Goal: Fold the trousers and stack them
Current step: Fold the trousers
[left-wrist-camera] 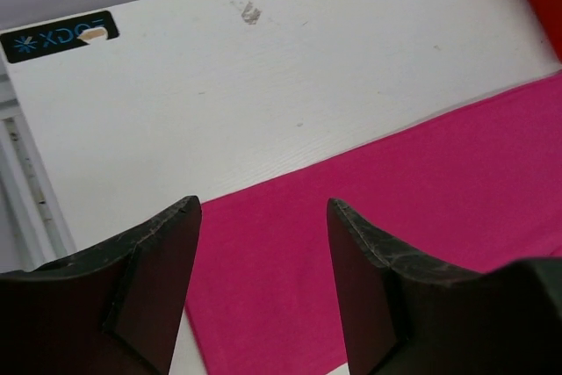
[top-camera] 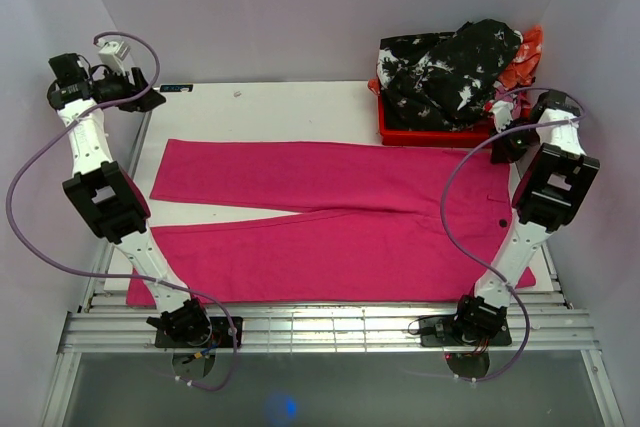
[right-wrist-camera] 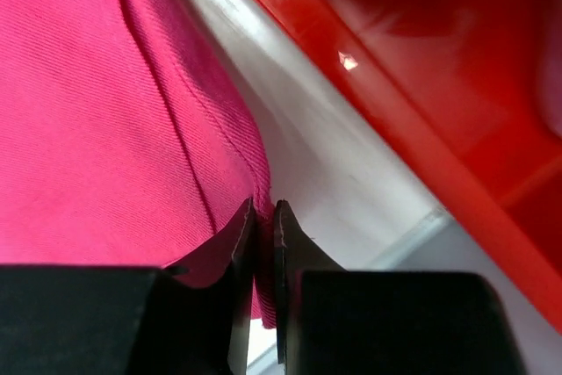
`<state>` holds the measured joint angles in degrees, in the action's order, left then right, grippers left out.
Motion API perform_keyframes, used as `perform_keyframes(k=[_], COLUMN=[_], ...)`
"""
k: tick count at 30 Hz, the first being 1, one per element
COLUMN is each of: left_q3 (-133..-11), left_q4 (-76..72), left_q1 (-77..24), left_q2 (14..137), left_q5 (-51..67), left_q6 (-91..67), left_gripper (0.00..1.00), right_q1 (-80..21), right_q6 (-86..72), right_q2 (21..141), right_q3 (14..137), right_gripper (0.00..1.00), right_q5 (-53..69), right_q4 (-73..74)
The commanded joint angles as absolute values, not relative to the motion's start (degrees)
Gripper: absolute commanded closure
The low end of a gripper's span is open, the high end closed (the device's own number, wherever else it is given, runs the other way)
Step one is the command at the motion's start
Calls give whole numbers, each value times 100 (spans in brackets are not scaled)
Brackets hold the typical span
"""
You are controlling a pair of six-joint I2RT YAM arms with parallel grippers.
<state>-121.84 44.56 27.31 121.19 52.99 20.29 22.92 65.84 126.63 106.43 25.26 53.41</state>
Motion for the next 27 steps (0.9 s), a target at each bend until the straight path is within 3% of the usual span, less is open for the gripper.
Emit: perform_keyframes(k=[1,5,10,15,27], left_q3=[-12410,-12585,-13524,-13448,-13710], left_q4=[4500,4570,4860,5106,5168], left_q1=[2698,2593,2593,2549,2646], left_q2=[12032,12242,13154,13658,14685], left_q5=[4844,4509,4491,4404,4860], left_q6=[2870,4214,5245,6598,6557], left_gripper=[31,33,38,41,41], right_q1=[2259,2057,1758,1337,1037], right_q6=[6442,7320,7400,7409,6724], right_q2=[11665,11321,11075,10837,10749], right_q3=[10277,9598,9326,9202,9536], right_gripper=[92,92,92,92,92], right_q5=[2620,2180,1697,1178,782], right_q4=[4504,4745,4755,4877,5361])
